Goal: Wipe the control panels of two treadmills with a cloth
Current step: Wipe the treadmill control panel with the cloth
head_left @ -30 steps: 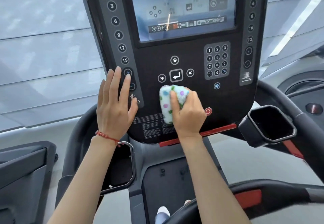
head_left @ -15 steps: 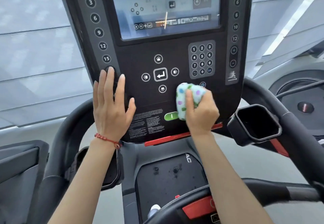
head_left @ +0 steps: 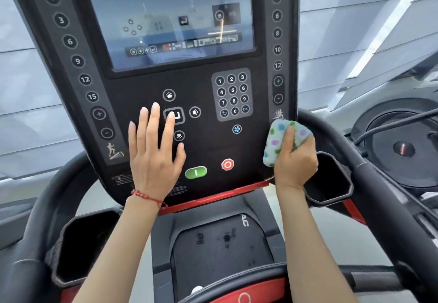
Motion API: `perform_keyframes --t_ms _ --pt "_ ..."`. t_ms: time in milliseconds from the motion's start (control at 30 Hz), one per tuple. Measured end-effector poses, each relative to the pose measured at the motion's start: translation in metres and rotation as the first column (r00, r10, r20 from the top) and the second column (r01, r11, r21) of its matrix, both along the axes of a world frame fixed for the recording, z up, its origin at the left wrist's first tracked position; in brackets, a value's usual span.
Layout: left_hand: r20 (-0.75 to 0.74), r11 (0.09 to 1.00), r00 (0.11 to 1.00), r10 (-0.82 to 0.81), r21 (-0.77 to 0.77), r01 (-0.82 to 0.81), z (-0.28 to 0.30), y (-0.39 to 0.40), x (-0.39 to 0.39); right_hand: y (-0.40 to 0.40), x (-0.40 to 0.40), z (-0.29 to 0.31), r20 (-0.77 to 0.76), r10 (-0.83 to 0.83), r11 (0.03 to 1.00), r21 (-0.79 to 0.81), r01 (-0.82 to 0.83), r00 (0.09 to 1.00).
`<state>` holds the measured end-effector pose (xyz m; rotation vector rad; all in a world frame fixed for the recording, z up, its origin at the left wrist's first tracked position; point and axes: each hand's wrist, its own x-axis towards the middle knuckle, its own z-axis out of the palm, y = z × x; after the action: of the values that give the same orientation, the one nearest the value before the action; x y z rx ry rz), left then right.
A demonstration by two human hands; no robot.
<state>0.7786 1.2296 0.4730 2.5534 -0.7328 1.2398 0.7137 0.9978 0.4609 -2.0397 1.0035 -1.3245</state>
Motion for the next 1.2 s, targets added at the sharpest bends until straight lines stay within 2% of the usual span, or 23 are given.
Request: perform_keyframes --t_ms 133,233,333,400,467,600,833,967,1100,1200 --pt "0.010 1.000 1.000 0.011 -0.003 -0.011 -0.002 -0.001 0.001 0.018 0.007 0.012 0.048 0.078 0.996 0.041 -0.080 0.996" --pt "0.015 1.000 1.000 0.025 0.000 -0.025 -0.003 -0.003 0.001 0.038 0.027 0.031 0.080 0.191 0.977 -0.110 -0.182 0.978" --pt "0.009 0.999 0.999 0.050 -0.015 -0.050 -0.002 -0.007 0.000 0.050 0.051 0.052 0.054 0.285 0.915 -0.314 -0.254 0.957" --pt "0.008 0.998 0.999 0.054 -0.032 -0.054 0.001 -0.015 -0.001 0.042 0.057 0.059 0.008 0.313 0.861 -0.425 -0.280 0.950" --pt "0.016 0.999 0.999 0.040 -0.028 -0.040 0.006 -0.024 0.001 0.024 0.056 0.060 0.000 0.293 0.846 -0.466 -0.259 0.956" --pt "0.046 0.999 0.999 0.020 -0.043 -0.018 0.022 -0.038 0.008 -0.020 0.052 0.069 0.072 0.205 0.951 -0.250 -0.181 0.976" --pt "0.059 1.000 0.998 0.012 -0.017 -0.011 0.030 -0.052 0.022 -0.019 0.051 0.068 0.097 0.179 0.981 -0.086 -0.171 0.979" --pt "0.073 1.000 0.997 0.017 -0.019 -0.016 0.027 -0.053 0.025 -0.020 0.063 0.085 0.131 0.196 0.978 -0.095 -0.184 0.972" --pt "0.084 1.000 0.996 0.021 -0.023 -0.019 0.024 -0.053 0.027 -0.022 0.098 0.131 0.184 0.226 0.964 -0.183 -0.192 0.957" --pt "0.090 1.000 0.996 0.022 -0.019 -0.020 0.024 -0.053 0.027 -0.028 0.117 0.160 0.171 0.275 0.952 -0.188 -0.243 0.946"
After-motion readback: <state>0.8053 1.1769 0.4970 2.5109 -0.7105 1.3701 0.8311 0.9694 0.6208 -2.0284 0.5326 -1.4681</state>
